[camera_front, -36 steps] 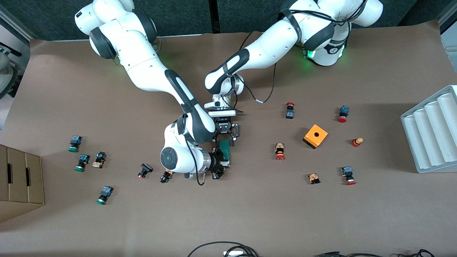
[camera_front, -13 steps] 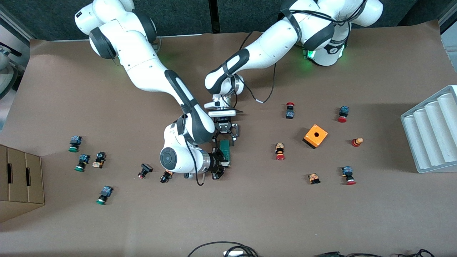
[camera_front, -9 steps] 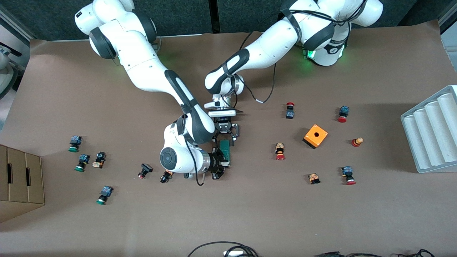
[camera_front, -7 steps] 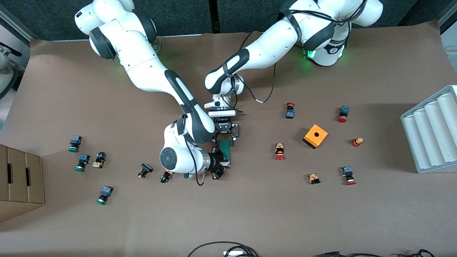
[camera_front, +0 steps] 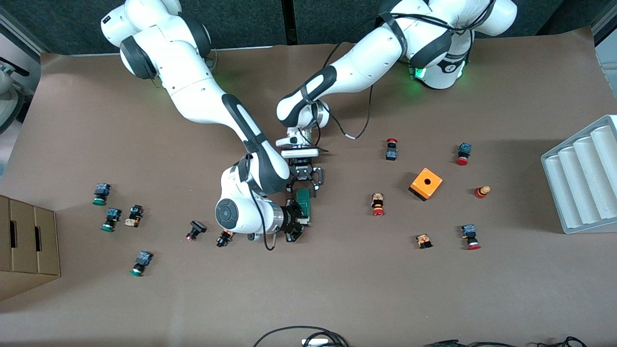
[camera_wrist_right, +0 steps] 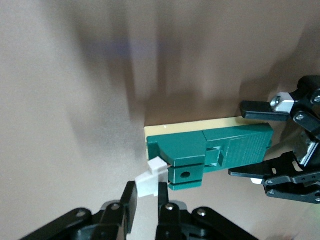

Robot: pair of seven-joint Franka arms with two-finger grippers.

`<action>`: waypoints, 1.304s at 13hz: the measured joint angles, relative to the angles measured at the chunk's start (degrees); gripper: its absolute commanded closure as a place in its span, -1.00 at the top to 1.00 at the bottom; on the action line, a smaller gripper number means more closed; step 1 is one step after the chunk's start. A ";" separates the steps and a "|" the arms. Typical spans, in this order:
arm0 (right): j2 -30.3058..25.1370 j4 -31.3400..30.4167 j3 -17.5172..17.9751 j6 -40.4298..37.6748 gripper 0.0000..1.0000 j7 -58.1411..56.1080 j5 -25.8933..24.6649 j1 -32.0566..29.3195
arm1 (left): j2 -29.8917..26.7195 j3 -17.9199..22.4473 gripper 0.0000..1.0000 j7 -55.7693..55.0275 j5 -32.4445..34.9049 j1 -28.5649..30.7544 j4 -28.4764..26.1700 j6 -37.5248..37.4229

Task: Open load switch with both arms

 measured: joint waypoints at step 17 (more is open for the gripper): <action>-1.96 -2.55 1.05 1.63 -0.55 -0.03 -1.40 -0.01 | 0.00 0.01 0.65 0.00 0.00 0.00 0.00 0.00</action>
